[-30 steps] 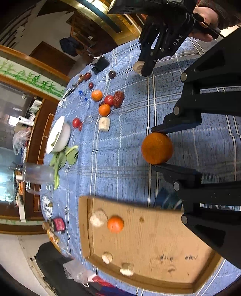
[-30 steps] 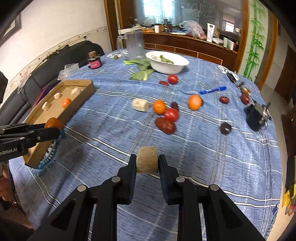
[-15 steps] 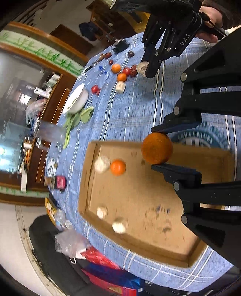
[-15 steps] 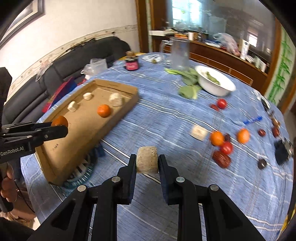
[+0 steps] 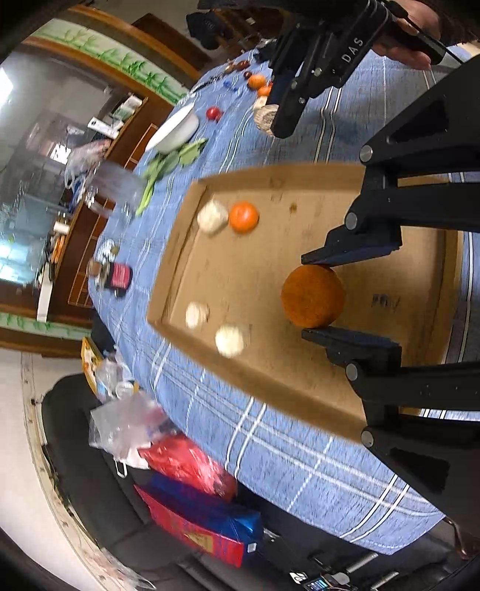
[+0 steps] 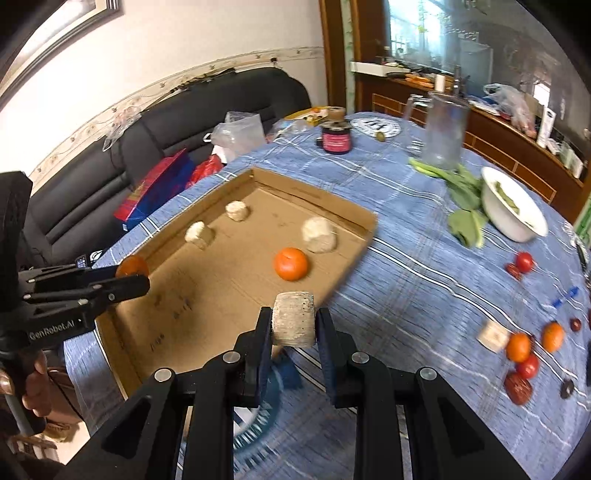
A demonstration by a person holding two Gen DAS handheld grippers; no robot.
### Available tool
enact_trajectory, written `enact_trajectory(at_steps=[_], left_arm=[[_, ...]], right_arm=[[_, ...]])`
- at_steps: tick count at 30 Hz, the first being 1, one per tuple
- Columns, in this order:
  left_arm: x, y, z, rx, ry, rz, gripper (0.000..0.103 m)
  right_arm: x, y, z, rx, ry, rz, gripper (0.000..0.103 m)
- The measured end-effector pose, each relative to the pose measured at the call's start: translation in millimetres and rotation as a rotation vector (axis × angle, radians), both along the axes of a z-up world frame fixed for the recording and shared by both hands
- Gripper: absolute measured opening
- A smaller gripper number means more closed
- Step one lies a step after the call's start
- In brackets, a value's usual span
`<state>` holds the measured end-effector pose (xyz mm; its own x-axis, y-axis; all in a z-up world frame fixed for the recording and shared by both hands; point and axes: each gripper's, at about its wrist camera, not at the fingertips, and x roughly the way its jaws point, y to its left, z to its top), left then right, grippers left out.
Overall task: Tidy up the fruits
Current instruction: 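Carry the cube in the right tool and the orange in the left tool over the tray, then open the left tool to drop the orange while the right tool releases the cube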
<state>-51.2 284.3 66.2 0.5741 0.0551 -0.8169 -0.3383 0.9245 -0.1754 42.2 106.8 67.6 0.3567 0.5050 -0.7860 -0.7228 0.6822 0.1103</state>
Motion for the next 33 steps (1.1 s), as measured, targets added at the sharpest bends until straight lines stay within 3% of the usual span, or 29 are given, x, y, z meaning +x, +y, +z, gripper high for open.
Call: enact_trajectory(at_steps=[15,33], left_arm=[[17.0,38.9,-33.0,-0.014,0.062,0.045,0.031],[34.0,44.1,-51.9,-0.016,0.101,0.047,0.031]], right_arm=[[18.6,71.0,-40.6,-0.032,0.075,0.058,0.026],[28.5,87.9,-64.5,-0.084,0.091,0.070,0.026]])
